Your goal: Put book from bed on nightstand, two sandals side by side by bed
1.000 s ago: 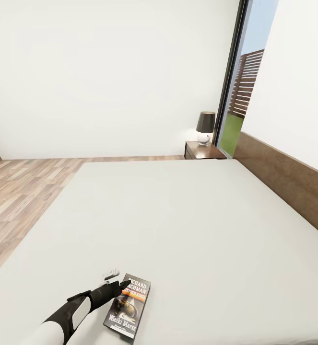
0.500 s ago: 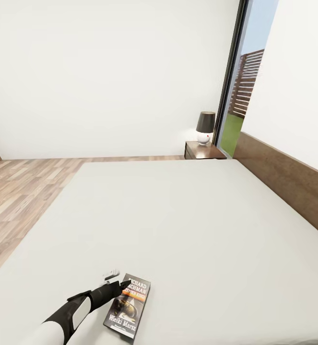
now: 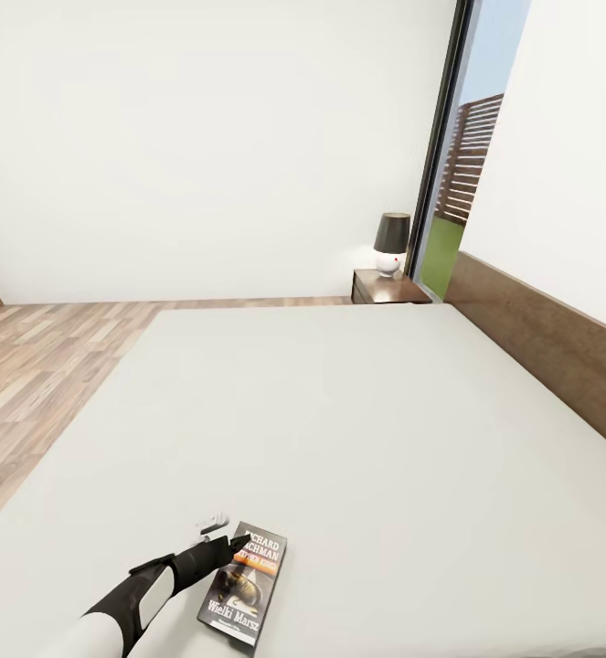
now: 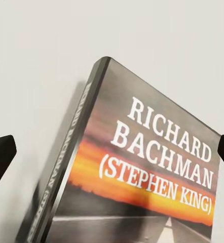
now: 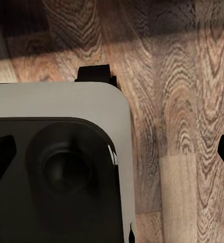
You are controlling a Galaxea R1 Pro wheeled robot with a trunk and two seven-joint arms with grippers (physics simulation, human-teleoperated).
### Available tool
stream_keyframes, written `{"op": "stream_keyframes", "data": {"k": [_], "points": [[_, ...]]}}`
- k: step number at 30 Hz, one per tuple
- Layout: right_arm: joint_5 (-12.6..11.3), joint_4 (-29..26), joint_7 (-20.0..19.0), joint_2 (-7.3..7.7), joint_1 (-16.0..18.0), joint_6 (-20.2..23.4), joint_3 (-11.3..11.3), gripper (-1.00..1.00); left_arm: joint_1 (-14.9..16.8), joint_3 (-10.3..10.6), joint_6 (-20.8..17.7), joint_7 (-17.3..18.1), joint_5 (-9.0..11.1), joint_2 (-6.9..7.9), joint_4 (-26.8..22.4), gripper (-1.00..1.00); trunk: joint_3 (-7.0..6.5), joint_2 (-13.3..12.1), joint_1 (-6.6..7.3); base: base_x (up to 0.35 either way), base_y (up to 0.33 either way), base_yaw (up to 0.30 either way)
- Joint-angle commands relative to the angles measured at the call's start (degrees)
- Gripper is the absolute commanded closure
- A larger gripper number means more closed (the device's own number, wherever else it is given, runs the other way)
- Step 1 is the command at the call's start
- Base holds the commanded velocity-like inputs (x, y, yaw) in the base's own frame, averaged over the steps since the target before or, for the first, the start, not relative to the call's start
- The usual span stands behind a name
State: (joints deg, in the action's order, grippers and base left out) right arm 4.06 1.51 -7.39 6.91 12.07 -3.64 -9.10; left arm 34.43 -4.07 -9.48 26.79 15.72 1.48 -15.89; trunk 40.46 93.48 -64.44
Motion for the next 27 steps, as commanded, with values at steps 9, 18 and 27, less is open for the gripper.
{"op": "stream_keyframes", "data": {"k": [9,18,27], "points": [[0.4,0.2,-0.2,0.05,0.1,-0.3,-0.5,-1.00,0.0,-0.4,-0.6,0.2,0.2,-0.12,0.0,-1.00,0.05,0.0,0.01,0.000,0.000,0.000],[0.4,0.2,-0.2,0.04,0.1,-0.3,-0.5,-1.00,0.0,-0.3,-0.5,0.2,0.2,-0.15,0.0,-1.00,0.05,0.0,0.01,0.000,0.000,0.000],[0.4,0.2,-0.2,0.03,0.1,-0.3,-0.5,-1.00,0.0,-0.3,-0.5,0.1,0.2,-0.16,0.0,-1.00,0.05,0.0,0.01,0.000,0.000,0.000]]}}
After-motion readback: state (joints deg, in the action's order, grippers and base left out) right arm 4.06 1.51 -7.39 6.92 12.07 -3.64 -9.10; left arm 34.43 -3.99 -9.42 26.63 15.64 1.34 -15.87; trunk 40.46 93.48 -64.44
